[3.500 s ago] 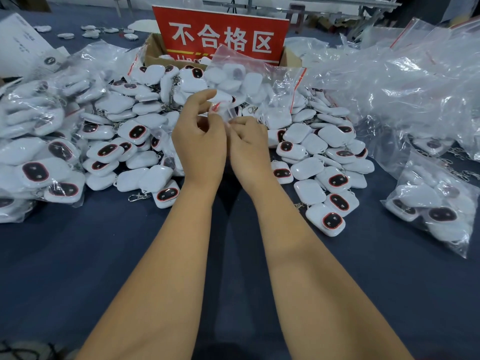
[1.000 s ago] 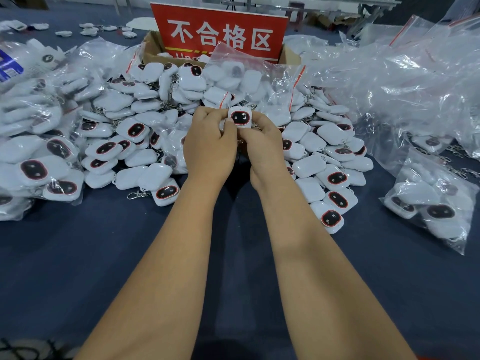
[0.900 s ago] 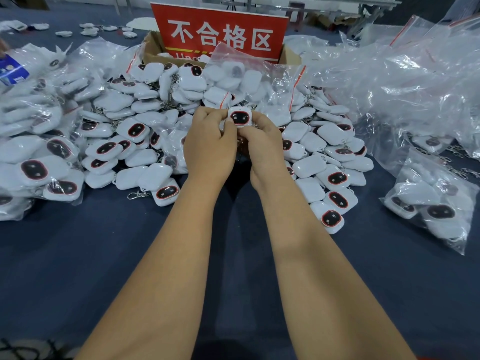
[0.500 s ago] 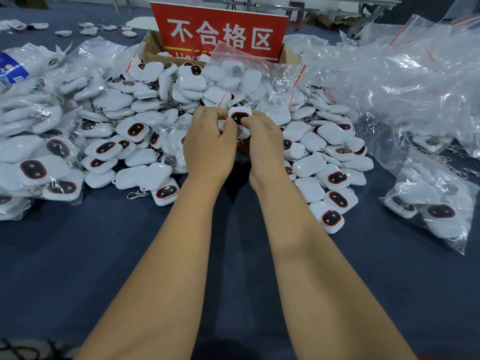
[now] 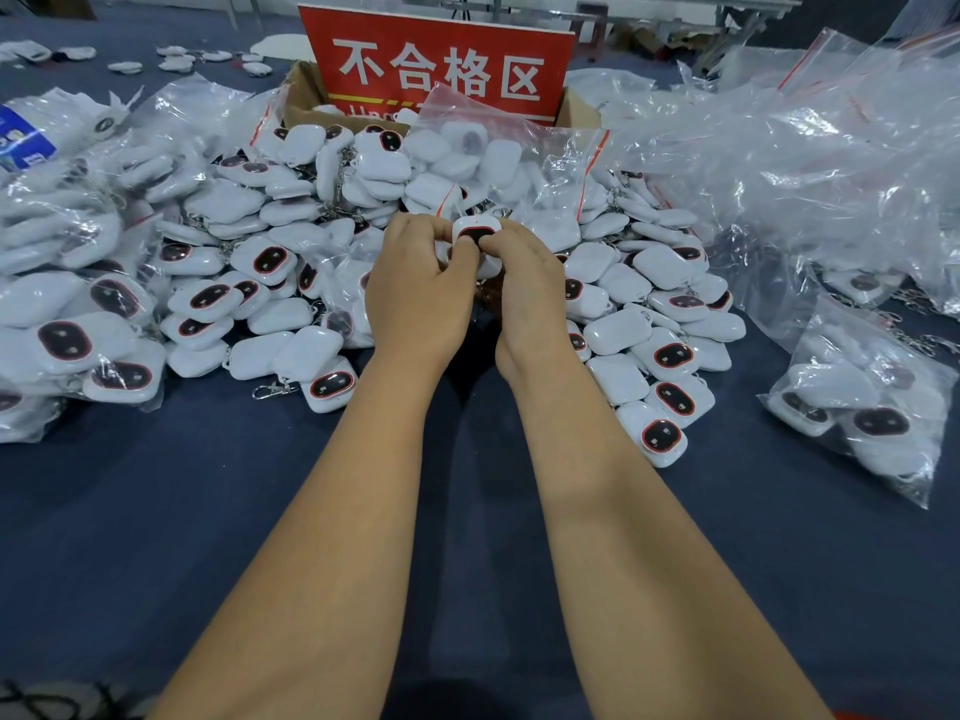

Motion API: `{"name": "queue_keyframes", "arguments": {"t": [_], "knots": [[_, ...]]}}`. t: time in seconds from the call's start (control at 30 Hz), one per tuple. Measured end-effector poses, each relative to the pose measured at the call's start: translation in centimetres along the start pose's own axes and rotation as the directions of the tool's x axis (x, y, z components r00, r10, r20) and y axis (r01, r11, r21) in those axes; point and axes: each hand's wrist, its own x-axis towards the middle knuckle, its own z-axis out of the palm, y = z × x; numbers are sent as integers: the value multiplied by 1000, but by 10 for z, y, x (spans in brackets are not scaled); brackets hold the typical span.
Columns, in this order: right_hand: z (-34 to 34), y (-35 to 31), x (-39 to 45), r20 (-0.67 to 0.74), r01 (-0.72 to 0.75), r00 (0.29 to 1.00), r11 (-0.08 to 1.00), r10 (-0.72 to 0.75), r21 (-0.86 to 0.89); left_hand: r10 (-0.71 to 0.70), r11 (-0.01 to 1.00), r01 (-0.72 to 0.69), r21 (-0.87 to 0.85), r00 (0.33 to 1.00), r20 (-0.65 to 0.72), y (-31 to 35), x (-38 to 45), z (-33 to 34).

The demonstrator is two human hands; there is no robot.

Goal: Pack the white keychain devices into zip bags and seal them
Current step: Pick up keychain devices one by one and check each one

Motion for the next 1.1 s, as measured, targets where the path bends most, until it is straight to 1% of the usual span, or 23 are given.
{"name": "queue_keyframes", "arguments": {"t": [0.23,0.37,0.47,0.63,0.73,0.83,0.9,1.0,1.1], "knots": [[-1,0,1,40,-20,999,1000,19,14,34,997,-34,73,999,12,-2,1,2],[-2,1,3,59,-13,998,1000,12,13,52,995,-54,79,998,25,-2,1,2],[-4,2,4,65,-14,998,1000,15,-7,52,997,-54,52,998,41,-2,0,3],[-3,2,5,32,-28,999,998,29,-50,59,998,-61,33,997,42,-2,-1,4],[-3,0,5,-1,-63,998,994,63,-86,69,997,-70,16,997,27,-3,0,3],[-5,-2,7,-69,-81,995,994,76,-69,78,996,-77,-40,997,8,-2,0,2],[-4,-3,5,-74,-87,994,995,84,-51,63,994,-62,-94,998,6,-2,-1,1],[-4,-4,5,-66,-41,997,999,39,-36,43,983,-46,-175,999,-21,1,-2,-1],[-4,-7,6,-81,14,997,1000,-15,-11,49,989,-49,-137,999,-10,1,-1,-3]]}}
